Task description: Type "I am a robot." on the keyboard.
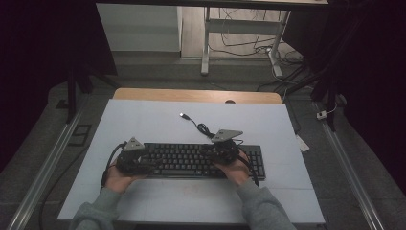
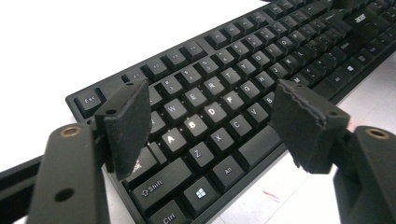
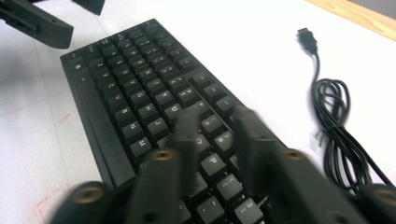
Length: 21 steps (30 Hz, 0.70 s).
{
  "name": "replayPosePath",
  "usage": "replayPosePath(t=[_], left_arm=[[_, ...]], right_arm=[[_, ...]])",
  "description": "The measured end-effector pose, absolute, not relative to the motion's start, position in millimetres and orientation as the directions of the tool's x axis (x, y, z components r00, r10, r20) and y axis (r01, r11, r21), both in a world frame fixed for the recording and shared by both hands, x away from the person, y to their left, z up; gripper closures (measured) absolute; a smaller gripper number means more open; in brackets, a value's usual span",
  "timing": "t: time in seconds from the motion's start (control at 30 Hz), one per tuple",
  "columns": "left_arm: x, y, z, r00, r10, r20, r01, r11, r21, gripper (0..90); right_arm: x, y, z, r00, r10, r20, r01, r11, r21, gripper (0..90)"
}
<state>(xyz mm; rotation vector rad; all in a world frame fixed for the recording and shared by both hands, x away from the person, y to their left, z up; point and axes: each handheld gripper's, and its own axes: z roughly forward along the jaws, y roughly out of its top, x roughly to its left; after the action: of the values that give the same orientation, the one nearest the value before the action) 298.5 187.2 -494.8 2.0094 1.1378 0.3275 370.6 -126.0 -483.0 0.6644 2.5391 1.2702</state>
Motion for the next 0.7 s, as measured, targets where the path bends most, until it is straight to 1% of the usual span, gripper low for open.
replayPosePath(t=[0.1,0.13,0.43,0.7], left_arm=[[299,187,-495,0.564,0.812,-0.149,0.609,-0.288,0.739,27.7],[299,187,-495,0.565,0.812,-0.148,0.609,-0.288,0.739,27.8],[299,186,-496,0.569,0.809,-0.146,0.611,-0.297,0.734,27.4],[299,186,-498,0.569,0.809,-0.146,0.612,-0.299,0.732,27.5]], right_arm=[[374,-120,-485,-0.879,0.476,0.006,0.298,0.54,0.787,89.3],[375,-118,-485,-0.881,0.472,0.002,0.297,0.551,0.78,89.9],[380,-99,-492,-0.89,0.455,0.008,0.305,0.583,0.753,90.0],[383,-96,-502,-0.889,0.458,0.009,0.329,0.625,0.707,90.0]])
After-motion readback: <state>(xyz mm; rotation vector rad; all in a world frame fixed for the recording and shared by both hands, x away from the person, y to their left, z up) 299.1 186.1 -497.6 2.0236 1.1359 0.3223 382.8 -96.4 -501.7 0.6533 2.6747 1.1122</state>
